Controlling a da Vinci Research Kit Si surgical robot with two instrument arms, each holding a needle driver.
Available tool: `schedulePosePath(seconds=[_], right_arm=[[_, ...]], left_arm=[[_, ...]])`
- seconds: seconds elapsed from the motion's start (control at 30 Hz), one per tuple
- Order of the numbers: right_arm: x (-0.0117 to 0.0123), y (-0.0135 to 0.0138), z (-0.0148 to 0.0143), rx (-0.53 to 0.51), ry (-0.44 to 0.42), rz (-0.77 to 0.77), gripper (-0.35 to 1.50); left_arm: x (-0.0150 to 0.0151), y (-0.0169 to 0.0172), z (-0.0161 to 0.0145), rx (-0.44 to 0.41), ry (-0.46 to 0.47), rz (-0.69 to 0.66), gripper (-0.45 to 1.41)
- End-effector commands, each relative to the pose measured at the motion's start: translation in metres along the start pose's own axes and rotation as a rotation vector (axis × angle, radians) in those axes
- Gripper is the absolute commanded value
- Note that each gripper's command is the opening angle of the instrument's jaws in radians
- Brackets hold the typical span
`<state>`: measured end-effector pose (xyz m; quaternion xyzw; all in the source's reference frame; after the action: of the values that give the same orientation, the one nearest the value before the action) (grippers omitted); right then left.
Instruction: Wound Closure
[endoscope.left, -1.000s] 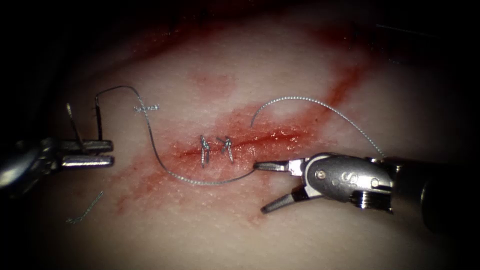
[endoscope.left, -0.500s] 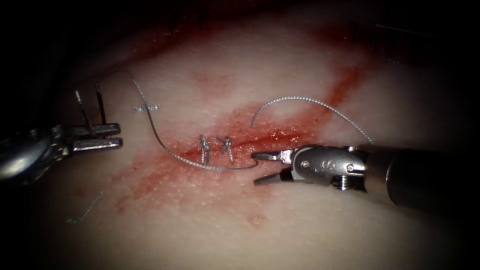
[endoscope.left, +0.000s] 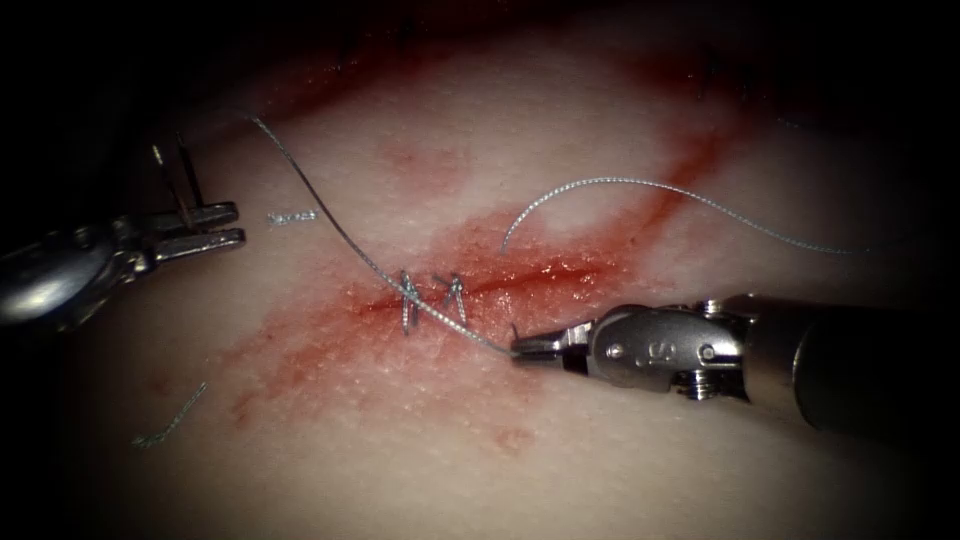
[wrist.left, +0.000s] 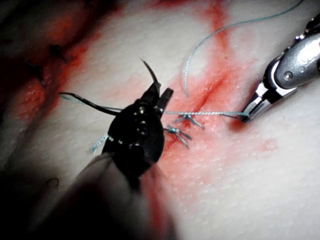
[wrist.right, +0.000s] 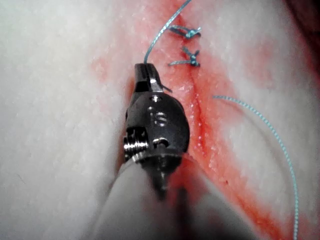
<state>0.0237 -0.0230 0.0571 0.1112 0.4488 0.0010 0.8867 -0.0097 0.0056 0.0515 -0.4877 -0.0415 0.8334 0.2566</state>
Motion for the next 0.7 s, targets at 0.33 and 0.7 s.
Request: schedulePosePath(seconds=[0.33,0.7], right_arm=[[0.0105,-0.0094,0.0018,0.271,-0.081,0.007,-0.35],[0.0121,-0.0058,0.0009,0.106,0.031,0.001,0.88]], left_arm=[[-0.0022,-0.0005,0.0019,0.028,-0.007,0.015,-0.45],[-0.0023,-0.0006,0.0017,0.043,-0.014,0.024,-0.45]])
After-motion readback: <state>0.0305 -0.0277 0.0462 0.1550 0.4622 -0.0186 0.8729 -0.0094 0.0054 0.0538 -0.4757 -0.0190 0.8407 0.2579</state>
